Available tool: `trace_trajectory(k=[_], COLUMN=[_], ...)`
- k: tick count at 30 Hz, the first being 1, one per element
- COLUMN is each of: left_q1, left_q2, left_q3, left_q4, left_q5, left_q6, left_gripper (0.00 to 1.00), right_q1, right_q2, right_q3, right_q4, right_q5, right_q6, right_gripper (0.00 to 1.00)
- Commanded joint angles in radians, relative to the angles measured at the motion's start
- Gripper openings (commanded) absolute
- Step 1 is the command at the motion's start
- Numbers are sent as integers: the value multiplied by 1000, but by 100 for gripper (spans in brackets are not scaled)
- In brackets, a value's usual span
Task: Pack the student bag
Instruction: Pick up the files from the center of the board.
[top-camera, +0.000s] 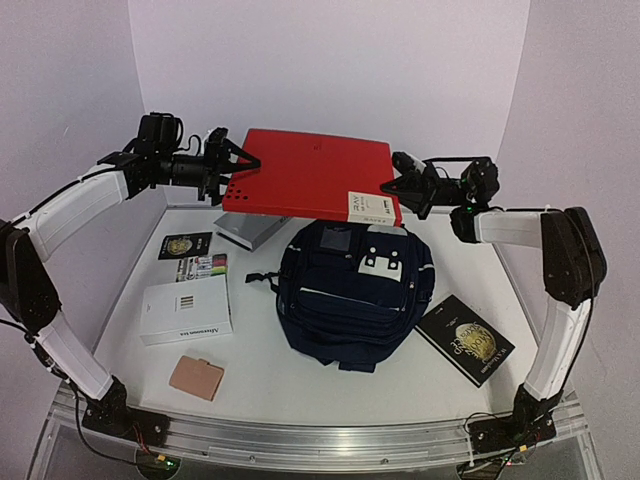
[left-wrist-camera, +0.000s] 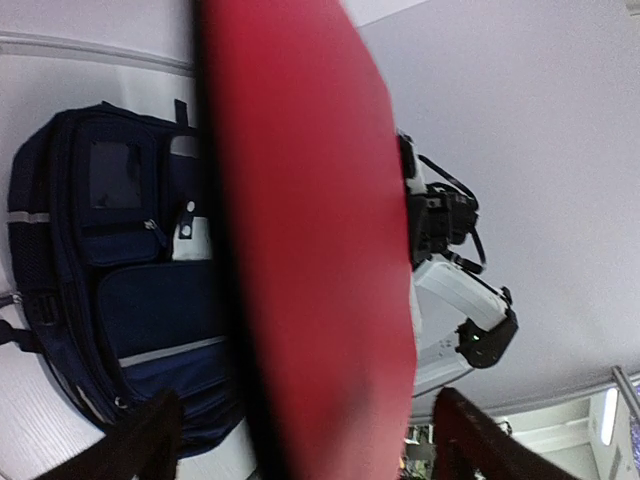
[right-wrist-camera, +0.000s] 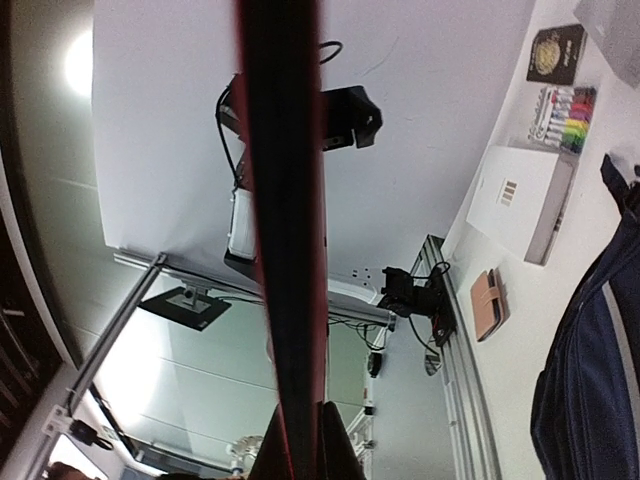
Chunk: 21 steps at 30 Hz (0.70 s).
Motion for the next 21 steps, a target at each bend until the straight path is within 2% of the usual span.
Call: trace_trajectory(k=[1, 4, 6, 9, 13, 16, 18, 21], left_q1=[5, 5, 5, 5, 5, 6, 6, 12], left_q2=[-32, -33, -29, -12, 12, 16, 9, -5], left_q3=[-25, -53, -77, -86, -80, -83, -83, -81], left_q4=[89, 147, 215, 251, 286, 313, 313, 301], left_q5=[134, 172, 200, 214, 226, 225, 198, 118], left_q6=[-2, -45, -93, -126, -155, -171, -169, -164], left_gripper=[64, 42, 33, 22, 15, 1, 0, 0], right_q1=[-8, -7, -6, -3, 2, 2, 3, 0], right_q2=[14, 19, 24, 25, 21, 21, 22, 26], right_q3=[23, 24, 26, 26, 5, -11, -13, -13], right_q4=[532, 529, 529, 522, 511, 498, 494, 491], right_q5=[-78, -79, -79, -80, -82, -80, -79, -71], right_q6=[197, 197, 197, 194, 188, 179, 182, 185], right_gripper=[0, 0, 0, 0, 0, 1, 13, 41])
